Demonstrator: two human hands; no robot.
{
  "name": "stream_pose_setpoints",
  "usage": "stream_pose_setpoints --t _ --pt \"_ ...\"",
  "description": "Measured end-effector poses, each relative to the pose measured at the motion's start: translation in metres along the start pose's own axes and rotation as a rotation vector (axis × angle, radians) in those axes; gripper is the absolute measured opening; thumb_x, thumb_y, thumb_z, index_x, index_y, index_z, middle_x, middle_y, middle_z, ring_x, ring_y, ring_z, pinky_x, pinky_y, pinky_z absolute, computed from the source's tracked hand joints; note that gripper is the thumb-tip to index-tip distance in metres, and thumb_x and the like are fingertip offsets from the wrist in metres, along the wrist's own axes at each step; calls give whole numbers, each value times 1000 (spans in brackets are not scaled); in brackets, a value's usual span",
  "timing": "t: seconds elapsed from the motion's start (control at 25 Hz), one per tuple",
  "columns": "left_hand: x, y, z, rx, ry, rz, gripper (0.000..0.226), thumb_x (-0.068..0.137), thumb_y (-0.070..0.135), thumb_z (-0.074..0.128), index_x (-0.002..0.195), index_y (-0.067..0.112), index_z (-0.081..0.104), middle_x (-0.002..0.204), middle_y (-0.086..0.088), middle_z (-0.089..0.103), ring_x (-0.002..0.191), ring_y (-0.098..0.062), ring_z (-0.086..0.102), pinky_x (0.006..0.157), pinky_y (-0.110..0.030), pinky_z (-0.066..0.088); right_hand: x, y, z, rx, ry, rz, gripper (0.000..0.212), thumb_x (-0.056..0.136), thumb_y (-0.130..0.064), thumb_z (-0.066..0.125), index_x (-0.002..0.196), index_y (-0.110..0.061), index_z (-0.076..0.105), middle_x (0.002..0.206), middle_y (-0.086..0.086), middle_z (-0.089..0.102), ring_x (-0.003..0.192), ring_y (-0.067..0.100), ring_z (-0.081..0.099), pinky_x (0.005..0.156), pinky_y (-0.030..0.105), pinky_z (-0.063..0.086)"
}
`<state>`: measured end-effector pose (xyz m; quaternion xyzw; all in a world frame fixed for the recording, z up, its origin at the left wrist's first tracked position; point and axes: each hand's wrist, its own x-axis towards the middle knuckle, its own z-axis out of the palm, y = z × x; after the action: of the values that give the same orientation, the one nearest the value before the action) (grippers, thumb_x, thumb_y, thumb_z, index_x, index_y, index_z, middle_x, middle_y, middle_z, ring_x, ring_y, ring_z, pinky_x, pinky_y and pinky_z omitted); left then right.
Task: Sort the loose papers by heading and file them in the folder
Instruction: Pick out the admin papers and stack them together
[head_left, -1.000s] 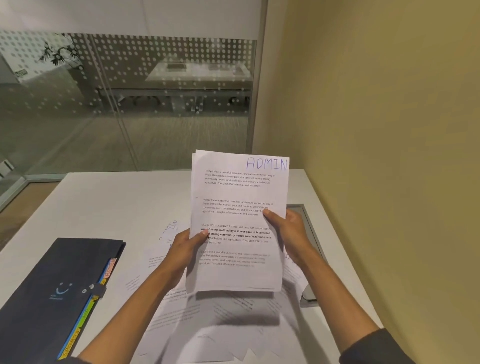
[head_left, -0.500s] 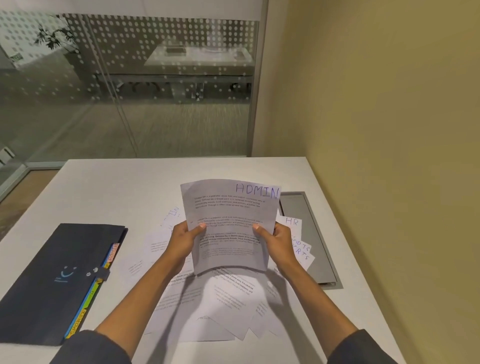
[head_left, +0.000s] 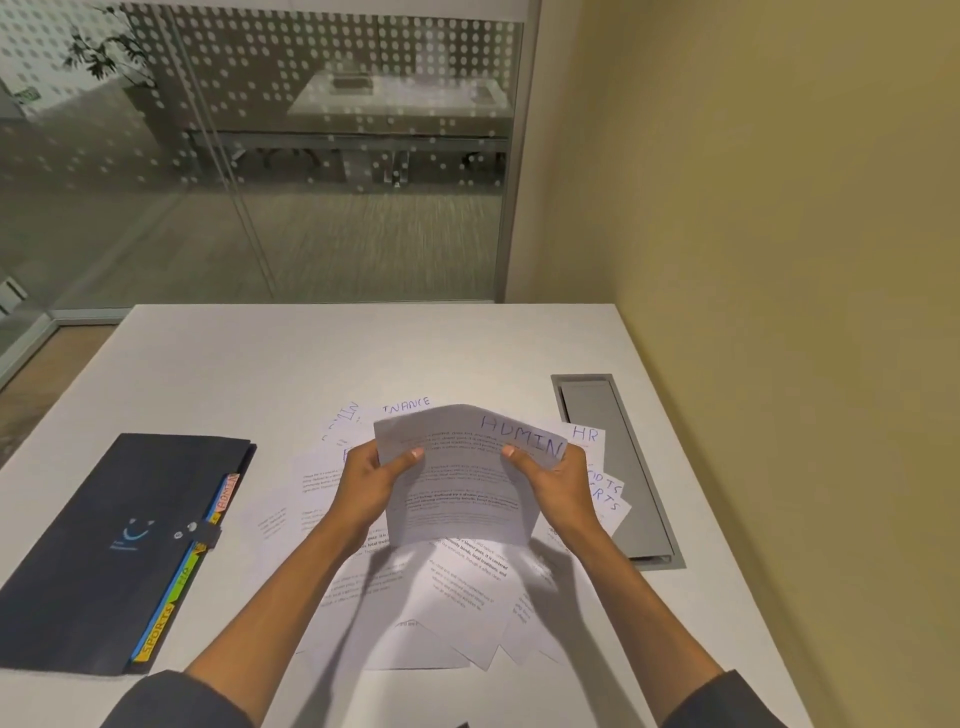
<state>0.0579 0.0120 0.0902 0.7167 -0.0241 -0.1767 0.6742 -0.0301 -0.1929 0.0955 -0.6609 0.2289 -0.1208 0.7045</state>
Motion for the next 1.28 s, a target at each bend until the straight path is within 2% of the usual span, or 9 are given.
stream_pose_setpoints --t 0.2,0.32,0.48,0.6,0.76,0.88,0.96,1.16,1.28 --pt "-5 -17 -1 45 -4 -69 11 91 16 64 98 21 70 93 7 75 91 -16 69 74 -29 52 -9 18 2 -40 -23 82 27 86 -15 74 112 -11 65 94 -6 70 83 6 68 55 6 48" --pt "-4 -12 -3 35 -4 -50 12 90 15 64 99 21 70 95 8 74 87 -11 69 73 -28 52 -13 19 -1 -13 -28 52 18 86 -11 73 99 -21 66 86 -16 69 72 -4 68 56 6 48" --pt "-15 -28 -2 66 -35 -94 13 88 14 66 99 21 69 97 4 73 90 -14 67 71 -26 50 -22 29 0 -50 -79 63 27 82 -10 77 87 -31 62 85 -18 68 85 2 68 67 14 55" --pt "-16 -35 -4 68 -34 -90 12 90 19 65 101 20 70 97 3 74 90 -15 69 72 -26 51 -19 42 -3 -41 -44 47 27 82 -11 78 85 -31 59 85 -15 66 79 8 66 61 12 52" --pt "-19 -42 -3 112 -81 -112 11 91 18 63 98 24 69 95 7 74 90 -15 69 71 -25 51 -24 53 -2 -77 -21 67 25 79 -15 80 90 -31 64 93 -6 71 94 24 69 66 15 52" --pt "-21 -43 -1 114 -88 -87 12 92 18 62 99 24 69 94 7 75 88 -12 70 72 -24 52 -23 52 -6 -36 29 73 27 80 -11 80 86 -29 61 89 -9 68 87 18 68 70 23 52" --pt "-21 -44 0 116 -104 -96 12 92 18 62 100 22 70 96 6 75 88 -12 71 73 -24 53 -23 54 -6 -30 25 84 27 79 -11 80 88 -28 61 90 -8 68 85 15 67 69 22 52" --pt "-22 -46 8 83 -59 -141 13 96 18 56 101 18 68 90 7 74 79 -9 72 69 -24 55 -24 78 -10 -124 -5 183 22 82 -20 79 100 -23 67 105 5 73 95 21 70 68 17 53" --pt "-11 -34 10 80 -31 -149 15 96 17 57 106 13 68 94 1 74 86 -17 71 83 -35 56 -23 78 -14 -172 -4 161 22 90 -22 71 109 -11 71 100 1 75 87 13 72 61 12 52"
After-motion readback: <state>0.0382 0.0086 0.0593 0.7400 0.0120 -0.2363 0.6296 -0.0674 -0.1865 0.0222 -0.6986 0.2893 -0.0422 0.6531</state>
